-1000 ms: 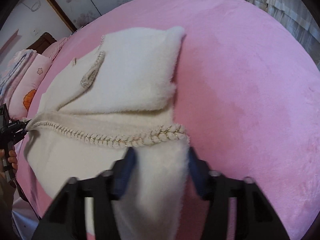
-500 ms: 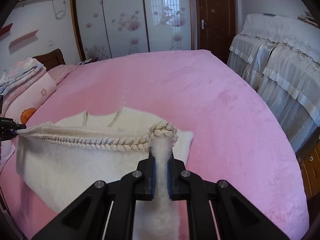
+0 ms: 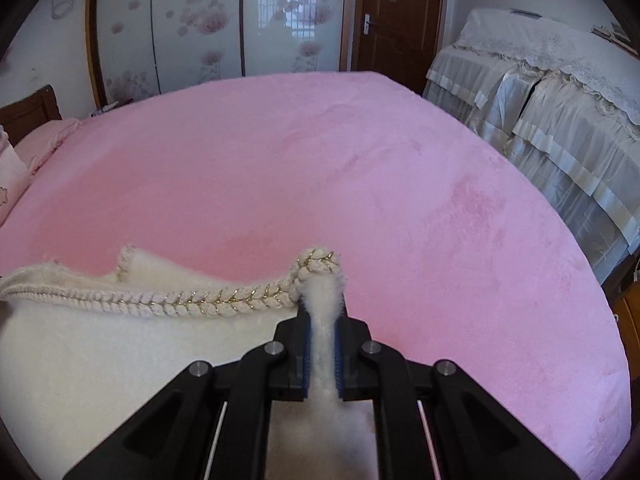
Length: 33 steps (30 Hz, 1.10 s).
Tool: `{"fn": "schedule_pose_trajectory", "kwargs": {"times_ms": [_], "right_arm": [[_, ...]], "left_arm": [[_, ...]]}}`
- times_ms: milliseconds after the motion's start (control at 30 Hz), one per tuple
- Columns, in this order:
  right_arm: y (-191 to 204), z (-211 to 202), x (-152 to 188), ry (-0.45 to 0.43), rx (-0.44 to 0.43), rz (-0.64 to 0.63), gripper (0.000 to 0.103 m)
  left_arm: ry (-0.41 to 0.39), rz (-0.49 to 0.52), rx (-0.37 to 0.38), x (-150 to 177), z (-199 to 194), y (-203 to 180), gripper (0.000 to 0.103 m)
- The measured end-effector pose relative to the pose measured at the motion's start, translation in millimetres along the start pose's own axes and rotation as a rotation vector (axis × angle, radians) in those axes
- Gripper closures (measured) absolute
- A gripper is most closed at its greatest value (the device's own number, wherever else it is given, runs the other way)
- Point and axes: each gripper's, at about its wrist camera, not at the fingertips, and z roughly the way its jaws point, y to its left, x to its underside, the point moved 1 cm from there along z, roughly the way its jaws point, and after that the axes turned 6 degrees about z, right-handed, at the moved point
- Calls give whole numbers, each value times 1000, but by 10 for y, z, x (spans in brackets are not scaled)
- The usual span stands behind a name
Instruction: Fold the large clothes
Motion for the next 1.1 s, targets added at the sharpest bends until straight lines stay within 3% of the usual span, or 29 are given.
{"fn": "schedule_pose_trajectory", "kwargs": {"times_ms": [33,167,333,400,500,733,800,900,1100], "right_arm": [[-8,71,35,22,21,3,93],[-51,45,47,16,59,33,68],[-211,-152,-3,-9,-31,117,63],[-258,-239,1,-20,-60,129,61],[-284,-316,16,-33,-76,116,60],[-378,-263,86,23,-123,124,59],[-414,-229,110,47,-153,135,59],[-480,-152,138,78,-185,146,58],[-523,-7,141,120,-223,153,51]], "left_arm": [[2,-5,10,-8,11,14,75],[45,-37,70,-80,-59,94,71],[6,4,135,-197,-496,128,65],[-56,36,148,-288,-763,96,41],[-148,90,95,-329,-1044,88,30],[-115,271,-77,-223,-880,291,31],[-97,296,-103,-159,-726,363,49],[-50,280,-76,-128,-544,490,66],[-51,304,-54,-127,-335,552,66]]}}
